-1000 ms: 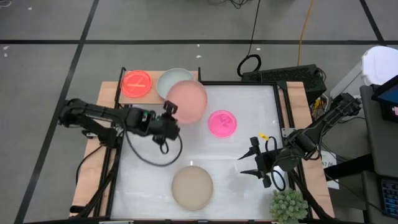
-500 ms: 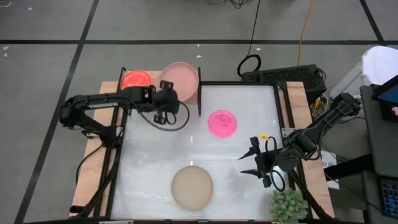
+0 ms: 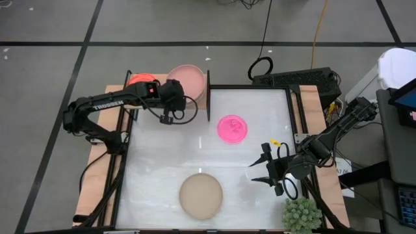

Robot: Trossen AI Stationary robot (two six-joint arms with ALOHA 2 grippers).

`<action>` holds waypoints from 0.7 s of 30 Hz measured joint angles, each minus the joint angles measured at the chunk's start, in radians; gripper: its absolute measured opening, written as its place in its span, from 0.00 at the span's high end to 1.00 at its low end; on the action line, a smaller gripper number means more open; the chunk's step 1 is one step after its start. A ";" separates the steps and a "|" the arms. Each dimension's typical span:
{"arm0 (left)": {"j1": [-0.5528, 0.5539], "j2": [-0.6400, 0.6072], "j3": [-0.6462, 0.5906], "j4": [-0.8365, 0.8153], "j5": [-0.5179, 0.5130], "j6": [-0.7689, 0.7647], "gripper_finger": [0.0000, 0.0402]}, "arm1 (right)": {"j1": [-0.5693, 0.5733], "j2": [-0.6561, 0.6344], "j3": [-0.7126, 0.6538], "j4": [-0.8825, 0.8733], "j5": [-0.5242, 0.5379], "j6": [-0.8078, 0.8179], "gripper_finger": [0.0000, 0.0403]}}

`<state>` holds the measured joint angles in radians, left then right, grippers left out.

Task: Place and stack plates onto a shelf
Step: Stack the big light orange plate on top of the big gray plates

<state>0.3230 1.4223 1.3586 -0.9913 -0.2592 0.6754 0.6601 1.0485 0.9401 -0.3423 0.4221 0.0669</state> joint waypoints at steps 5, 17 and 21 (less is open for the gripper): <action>0.009 0.000 0.000 0.000 0.005 0.003 0.97 | 0.000 0.000 0.000 0.000 0.000 0.000 0.46; 0.034 0.000 0.000 0.001 0.008 0.000 0.97 | 0.000 0.000 0.000 0.000 0.000 0.000 0.46; 0.036 0.000 -0.009 0.010 0.008 -0.008 0.95 | 0.000 0.000 0.000 0.000 0.000 0.000 0.46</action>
<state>0.3591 1.4227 1.3498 -0.9809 -0.2512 0.6673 0.6600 1.0485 0.9401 -0.3420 0.4221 0.0669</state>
